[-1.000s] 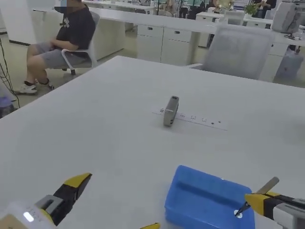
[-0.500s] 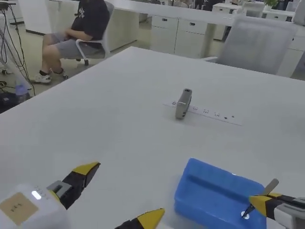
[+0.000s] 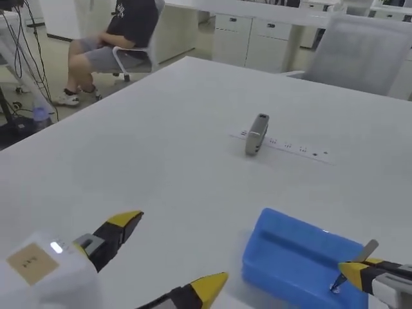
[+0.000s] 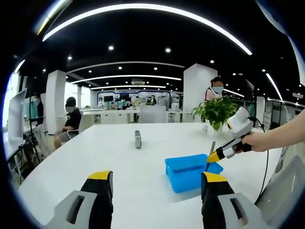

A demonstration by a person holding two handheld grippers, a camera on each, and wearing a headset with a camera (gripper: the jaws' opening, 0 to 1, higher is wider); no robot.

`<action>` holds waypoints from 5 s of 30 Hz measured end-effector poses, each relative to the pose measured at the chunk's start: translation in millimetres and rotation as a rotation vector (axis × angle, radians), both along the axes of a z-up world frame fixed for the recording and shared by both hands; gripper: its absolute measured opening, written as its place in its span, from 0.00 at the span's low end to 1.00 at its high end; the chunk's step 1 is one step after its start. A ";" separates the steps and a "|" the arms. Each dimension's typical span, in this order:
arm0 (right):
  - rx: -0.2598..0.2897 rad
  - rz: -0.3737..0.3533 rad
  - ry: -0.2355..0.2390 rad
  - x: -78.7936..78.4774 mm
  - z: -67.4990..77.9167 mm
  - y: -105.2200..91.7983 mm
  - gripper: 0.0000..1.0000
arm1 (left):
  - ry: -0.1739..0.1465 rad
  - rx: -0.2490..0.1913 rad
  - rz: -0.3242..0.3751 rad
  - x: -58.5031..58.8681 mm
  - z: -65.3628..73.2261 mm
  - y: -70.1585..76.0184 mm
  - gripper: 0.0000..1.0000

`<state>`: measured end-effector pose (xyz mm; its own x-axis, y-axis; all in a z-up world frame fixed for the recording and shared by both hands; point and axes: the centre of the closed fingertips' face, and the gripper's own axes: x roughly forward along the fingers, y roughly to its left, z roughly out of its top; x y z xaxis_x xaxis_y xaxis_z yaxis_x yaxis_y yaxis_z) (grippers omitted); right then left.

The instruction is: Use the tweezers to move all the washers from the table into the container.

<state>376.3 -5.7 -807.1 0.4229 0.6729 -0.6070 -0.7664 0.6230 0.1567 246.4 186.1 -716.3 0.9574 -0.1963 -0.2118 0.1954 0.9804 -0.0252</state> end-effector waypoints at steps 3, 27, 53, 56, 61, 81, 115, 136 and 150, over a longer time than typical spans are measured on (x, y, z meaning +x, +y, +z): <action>0.013 -0.003 -0.005 -1.6 5.4 2.9 0.03 | 0.003 0.001 0.000 -0.2 -0.5 0.1 0.76; 0.107 0.008 -0.085 -50.2 63.7 9.4 0.03 | 0.020 -0.003 -0.029 -1.3 -3.1 -5.3 0.73; 0.110 0.017 0.072 -106.2 9.4 11.7 0.03 | 0.029 -0.008 -0.039 -1.0 -5.0 -6.8 0.71; 0.115 0.013 0.085 -106.3 6.5 11.8 0.03 | 0.031 -0.009 -0.039 -0.9 -5.2 -6.9 0.71; 0.100 0.025 0.087 -108.2 0.9 13.2 0.03 | 0.037 -0.006 -0.043 -0.9 -6.5 -7.7 0.71; 0.071 0.062 0.072 -115.4 -6.2 16.5 0.04 | 0.047 -0.001 -0.047 -1.2 -8.6 -8.5 0.71; -0.045 0.193 -0.109 -137.7 -6.2 25.2 0.03 | 0.002 -0.050 -0.064 -2.1 1.0 -11.8 0.69; 0.097 0.048 -0.188 -102.1 69.8 6.5 0.03 | 0.011 -0.045 -0.054 -2.0 -1.3 -9.8 0.66; 0.183 0.010 -0.193 -75.0 93.5 7.1 0.03 | -0.005 -0.044 -0.042 -2.4 2.1 -7.6 0.66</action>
<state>301.3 1.4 -713.6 0.5121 0.7687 -0.3832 -0.7988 0.5902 0.1166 244.0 178.4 -714.2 0.9490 -0.2458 -0.1976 0.2370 0.9692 -0.0673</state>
